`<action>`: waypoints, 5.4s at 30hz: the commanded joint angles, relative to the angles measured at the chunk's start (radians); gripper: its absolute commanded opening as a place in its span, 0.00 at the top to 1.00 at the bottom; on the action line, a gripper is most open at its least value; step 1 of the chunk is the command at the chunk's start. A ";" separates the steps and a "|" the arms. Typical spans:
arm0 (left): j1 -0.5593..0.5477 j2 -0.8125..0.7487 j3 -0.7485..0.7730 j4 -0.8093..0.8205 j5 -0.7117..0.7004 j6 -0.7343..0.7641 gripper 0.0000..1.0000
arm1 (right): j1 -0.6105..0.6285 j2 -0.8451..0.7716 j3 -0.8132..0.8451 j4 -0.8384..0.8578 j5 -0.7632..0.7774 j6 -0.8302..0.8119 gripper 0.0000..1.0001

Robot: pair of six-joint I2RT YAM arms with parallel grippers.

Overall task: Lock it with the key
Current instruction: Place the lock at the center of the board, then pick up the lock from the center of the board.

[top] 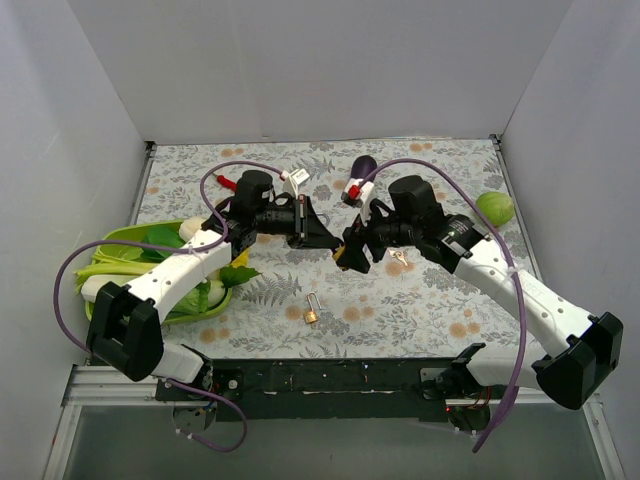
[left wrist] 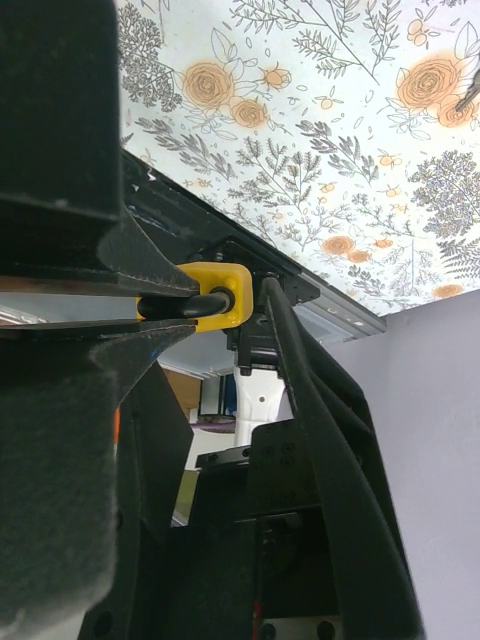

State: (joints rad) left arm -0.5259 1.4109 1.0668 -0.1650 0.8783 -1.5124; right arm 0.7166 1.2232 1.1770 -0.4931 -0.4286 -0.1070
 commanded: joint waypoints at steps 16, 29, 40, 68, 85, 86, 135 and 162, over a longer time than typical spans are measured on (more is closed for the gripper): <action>-0.002 -0.043 -0.024 0.116 0.021 -0.103 1.00 | 0.034 0.012 -0.024 0.062 0.082 -0.025 0.31; 0.046 -0.046 -0.034 0.078 -0.038 -0.092 0.40 | -0.011 0.021 -0.036 0.062 0.114 0.036 0.99; 0.182 -0.073 0.183 -0.151 -0.550 0.219 0.02 | -0.137 0.205 -0.059 0.056 0.394 0.193 0.99; 0.213 -0.096 0.145 -0.162 -0.593 0.276 0.02 | -0.143 0.548 -0.044 0.173 0.646 0.446 0.99; 0.227 -0.109 0.133 -0.171 -0.581 0.268 0.02 | -0.146 0.543 0.035 0.082 0.597 0.481 0.36; 0.227 -0.106 0.134 -0.176 -0.578 0.267 0.02 | -0.146 0.529 0.048 0.077 0.593 0.462 0.29; 0.228 -0.032 0.220 -0.149 -0.427 0.291 0.02 | -0.872 0.598 0.004 0.054 0.223 -0.321 0.17; 0.228 -0.119 0.122 -0.058 -0.167 0.556 0.02 | -0.688 0.296 0.093 -0.264 -0.094 -0.569 0.99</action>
State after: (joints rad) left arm -0.3027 1.3823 1.2369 -0.2974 0.5842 -1.1046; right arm -0.0082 1.6287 1.1393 -0.5571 -0.2920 -0.5556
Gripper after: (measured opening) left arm 0.981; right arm 0.555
